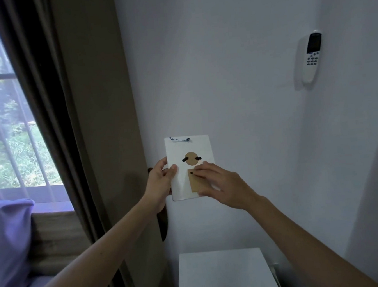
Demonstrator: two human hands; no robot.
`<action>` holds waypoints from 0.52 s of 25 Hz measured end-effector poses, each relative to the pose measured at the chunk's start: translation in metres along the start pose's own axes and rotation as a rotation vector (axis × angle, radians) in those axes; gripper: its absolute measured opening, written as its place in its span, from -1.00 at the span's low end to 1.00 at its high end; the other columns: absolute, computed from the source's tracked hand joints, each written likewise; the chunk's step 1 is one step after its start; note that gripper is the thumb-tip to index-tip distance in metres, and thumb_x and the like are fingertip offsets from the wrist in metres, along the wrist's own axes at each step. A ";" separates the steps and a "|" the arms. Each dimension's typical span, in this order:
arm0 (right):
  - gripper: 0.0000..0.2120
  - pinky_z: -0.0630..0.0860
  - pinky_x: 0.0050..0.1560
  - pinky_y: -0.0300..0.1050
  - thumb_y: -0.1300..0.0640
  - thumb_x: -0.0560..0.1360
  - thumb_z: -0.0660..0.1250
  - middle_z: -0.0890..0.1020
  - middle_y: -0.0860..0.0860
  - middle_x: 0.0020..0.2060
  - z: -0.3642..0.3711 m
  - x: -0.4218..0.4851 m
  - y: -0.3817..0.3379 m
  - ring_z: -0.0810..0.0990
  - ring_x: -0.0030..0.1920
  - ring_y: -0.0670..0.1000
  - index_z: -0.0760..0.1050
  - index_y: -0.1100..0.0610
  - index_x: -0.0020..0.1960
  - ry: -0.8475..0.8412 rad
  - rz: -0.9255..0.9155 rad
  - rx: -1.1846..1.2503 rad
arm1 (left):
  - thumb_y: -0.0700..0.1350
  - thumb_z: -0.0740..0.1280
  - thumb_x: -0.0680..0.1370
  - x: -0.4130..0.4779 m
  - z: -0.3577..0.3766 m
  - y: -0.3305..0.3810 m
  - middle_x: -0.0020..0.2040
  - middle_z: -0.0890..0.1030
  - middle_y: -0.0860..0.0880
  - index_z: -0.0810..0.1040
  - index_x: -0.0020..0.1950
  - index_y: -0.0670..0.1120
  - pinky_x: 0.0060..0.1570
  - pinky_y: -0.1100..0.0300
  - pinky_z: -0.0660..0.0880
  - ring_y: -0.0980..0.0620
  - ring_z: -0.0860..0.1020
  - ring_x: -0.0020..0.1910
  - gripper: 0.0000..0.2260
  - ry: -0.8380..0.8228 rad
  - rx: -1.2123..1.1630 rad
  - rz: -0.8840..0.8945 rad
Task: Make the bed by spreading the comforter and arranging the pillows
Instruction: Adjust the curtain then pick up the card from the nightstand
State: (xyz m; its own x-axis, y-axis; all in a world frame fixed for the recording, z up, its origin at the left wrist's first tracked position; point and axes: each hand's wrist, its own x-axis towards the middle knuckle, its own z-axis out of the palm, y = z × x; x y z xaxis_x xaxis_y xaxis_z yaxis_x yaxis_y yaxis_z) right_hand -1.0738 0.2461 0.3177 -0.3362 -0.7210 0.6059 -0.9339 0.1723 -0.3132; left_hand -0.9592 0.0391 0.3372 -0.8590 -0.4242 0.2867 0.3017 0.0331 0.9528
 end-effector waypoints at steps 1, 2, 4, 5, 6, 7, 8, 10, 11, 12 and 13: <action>-0.54 0.39 0.43 -0.10 -0.14 0.65 0.39 0.48 -0.25 0.46 -0.004 0.000 -0.004 0.41 0.50 -0.15 0.48 -0.11 0.52 -0.053 0.151 0.223 | -0.14 0.31 0.66 -0.001 0.002 -0.001 0.14 0.71 -0.11 0.53 0.34 0.02 0.03 -0.12 0.64 -0.15 0.68 0.10 -0.75 0.031 0.060 0.036; -0.54 0.34 0.47 -0.10 -0.15 0.66 0.36 0.48 -0.25 0.45 -0.009 0.003 -0.009 0.41 0.50 -0.16 0.45 -0.15 0.53 -0.078 0.306 0.447 | -0.14 0.33 0.65 -0.003 0.006 -0.003 0.09 0.73 -0.08 0.54 0.32 0.03 0.02 -0.09 0.64 -0.13 0.70 0.06 -0.76 0.067 0.156 0.086; -0.50 0.29 0.51 0.02 -0.26 0.66 0.29 0.48 -0.23 0.46 -0.015 0.009 -0.016 0.41 0.50 -0.13 0.39 -0.18 0.56 -0.035 0.559 0.720 | -0.09 0.33 0.65 -0.010 0.019 -0.010 0.07 0.73 0.03 0.56 0.32 0.09 0.00 0.01 0.62 -0.01 0.70 0.01 -0.75 0.130 0.357 0.198; -0.49 0.30 0.51 0.10 -0.31 0.66 0.26 0.50 -0.21 0.44 -0.015 0.013 -0.016 0.44 0.47 -0.12 0.39 -0.18 0.56 -0.008 0.631 0.795 | -0.06 0.32 0.66 -0.015 0.028 -0.015 0.07 0.72 0.06 0.55 0.35 0.10 -0.02 0.05 0.63 0.06 0.69 -0.01 -0.73 0.132 0.429 0.266; -0.49 0.32 0.49 0.16 -0.32 0.66 0.25 0.53 -0.20 0.41 -0.014 0.016 -0.017 0.48 0.43 -0.11 0.41 -0.16 0.54 0.004 0.672 0.862 | -0.04 0.30 0.67 -0.019 0.037 -0.022 0.04 0.71 0.08 0.53 0.40 0.09 -0.07 0.10 0.63 0.12 0.69 -0.06 -0.71 0.126 0.483 0.333; -0.50 0.34 0.47 0.19 -0.31 0.66 0.25 0.56 -0.17 0.39 -0.014 0.019 -0.019 0.52 0.40 -0.08 0.43 -0.13 0.52 0.009 0.693 0.925 | -0.05 0.29 0.67 -0.023 0.045 -0.028 -0.03 0.71 0.09 0.50 0.44 0.08 -0.13 0.12 0.63 0.14 0.68 -0.15 -0.68 0.127 0.541 0.389; -0.53 0.37 0.45 0.18 -0.27 0.67 0.26 0.59 -0.13 0.37 -0.015 0.021 -0.022 0.55 0.38 -0.06 0.46 -0.08 0.50 0.018 0.704 0.971 | -0.09 0.29 0.67 -0.025 0.052 -0.036 -0.13 0.69 0.09 0.47 0.47 0.09 -0.20 0.11 0.61 0.12 0.65 -0.25 -0.64 0.143 0.610 0.444; -0.60 0.44 0.40 0.11 -0.16 0.69 0.30 0.65 -0.05 0.29 -0.019 0.022 -0.024 0.62 0.29 -0.01 0.54 0.04 0.41 0.046 0.721 0.983 | -0.15 0.33 0.64 -0.029 0.062 -0.052 -0.31 0.60 0.07 0.38 0.55 0.12 -0.34 0.12 0.53 0.09 0.55 -0.41 -0.52 0.167 0.783 0.536; -0.65 0.49 0.35 0.05 -0.11 0.69 0.31 0.68 -0.02 0.20 -0.020 0.022 -0.023 0.66 0.19 0.00 0.58 0.10 0.33 0.066 0.726 0.952 | -0.16 0.35 0.63 -0.032 0.065 -0.059 -0.36 0.55 0.07 0.34 0.58 0.12 -0.41 0.15 0.49 0.10 0.50 -0.46 -0.46 0.165 0.865 0.567; -0.69 0.53 0.29 0.01 -0.08 0.69 0.32 0.68 0.00 0.08 -0.021 0.021 -0.022 0.67 0.05 0.01 0.60 0.15 0.23 0.081 0.724 0.914 | -0.16 0.37 0.62 -0.034 0.068 -0.066 -0.40 0.51 0.07 0.30 0.59 0.11 -0.46 0.17 0.46 0.10 0.46 -0.49 -0.43 0.154 0.929 0.596; -0.70 0.57 0.25 0.00 -0.05 0.69 0.30 0.65 0.03 -0.02 -0.021 0.019 -0.020 0.65 -0.07 0.02 0.60 0.19 0.15 0.090 0.719 0.869 | -0.15 0.38 0.61 -0.035 0.069 -0.073 -0.42 0.51 0.07 0.28 0.61 0.10 -0.49 0.18 0.44 0.10 0.45 -0.52 -0.41 0.141 0.979 0.614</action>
State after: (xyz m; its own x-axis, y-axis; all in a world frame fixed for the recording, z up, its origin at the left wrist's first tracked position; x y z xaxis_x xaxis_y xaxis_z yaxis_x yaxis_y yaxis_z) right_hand -1.0640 0.2428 0.3504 -0.8014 -0.5861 0.1196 -0.1312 -0.0228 -0.9911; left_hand -0.9803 0.1139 0.2642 -0.6073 -0.1888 0.7717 0.1501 0.9266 0.3448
